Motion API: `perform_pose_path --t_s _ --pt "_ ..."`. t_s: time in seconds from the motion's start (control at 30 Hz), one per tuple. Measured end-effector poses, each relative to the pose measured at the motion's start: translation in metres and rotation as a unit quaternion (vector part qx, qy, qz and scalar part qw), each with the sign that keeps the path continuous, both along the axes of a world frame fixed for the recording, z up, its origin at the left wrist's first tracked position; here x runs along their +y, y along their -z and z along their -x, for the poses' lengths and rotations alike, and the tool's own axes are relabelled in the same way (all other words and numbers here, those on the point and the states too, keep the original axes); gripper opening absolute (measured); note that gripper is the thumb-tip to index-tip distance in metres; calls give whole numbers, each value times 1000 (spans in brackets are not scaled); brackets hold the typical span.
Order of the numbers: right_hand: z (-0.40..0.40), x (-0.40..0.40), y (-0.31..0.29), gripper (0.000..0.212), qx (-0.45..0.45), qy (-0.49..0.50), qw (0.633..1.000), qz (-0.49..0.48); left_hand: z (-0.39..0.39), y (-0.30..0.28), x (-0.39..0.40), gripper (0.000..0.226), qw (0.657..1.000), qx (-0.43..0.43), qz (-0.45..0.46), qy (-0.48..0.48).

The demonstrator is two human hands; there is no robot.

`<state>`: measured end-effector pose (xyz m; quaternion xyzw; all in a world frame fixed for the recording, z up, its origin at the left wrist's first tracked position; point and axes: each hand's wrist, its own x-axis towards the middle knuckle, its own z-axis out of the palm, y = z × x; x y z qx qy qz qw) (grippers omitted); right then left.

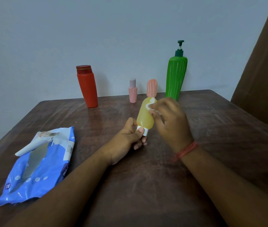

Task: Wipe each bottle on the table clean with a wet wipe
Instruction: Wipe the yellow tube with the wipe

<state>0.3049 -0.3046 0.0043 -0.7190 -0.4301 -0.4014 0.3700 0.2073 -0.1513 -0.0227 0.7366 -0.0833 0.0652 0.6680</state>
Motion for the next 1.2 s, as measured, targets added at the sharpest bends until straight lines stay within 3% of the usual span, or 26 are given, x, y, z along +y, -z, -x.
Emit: perform_pose_path --t_s 0.07,0.2,0.4,0.53,0.6,0.7,0.8,0.87,1.03,1.2 --pt "3 -1 1 9 -39 -10 998 47 1 0 0 21 1000 -1 -8 -6" --pt "-15 -13 -12 14 -22 64 998 -13 1 -1 -4 22 999 -6 -54 -1" --pt "4 -1 -5 17 -110 -30 982 151 1 -3 -4 21 999 -11 -49 -9" --pt "-9 -8 -18 25 -47 70 990 110 -1 -2 -3 23 999 -3 -28 -29" --pt "-4 -6 -18 27 -39 74 991 102 -4 -1 -3 24 999 -2 -11 -38" --pt "16 5 -10 33 -77 -33 986 143 -5 1 -2 23 996 -2 71 -50" --pt "24 11 -5 35 -74 -77 977 185 -3 0 -1 23 988 -2 149 -47" --pt "17 7 -5 32 -81 -77 979 171 -3 2 0 20 988 -8 150 -40" --pt "-13 -9 -12 27 -30 52 998 -3 -5 2 0 20 996 0 88 -11" --pt "-3 -4 -5 25 -69 -24 996 57 -4 3 2 16 993 -7 121 -10"
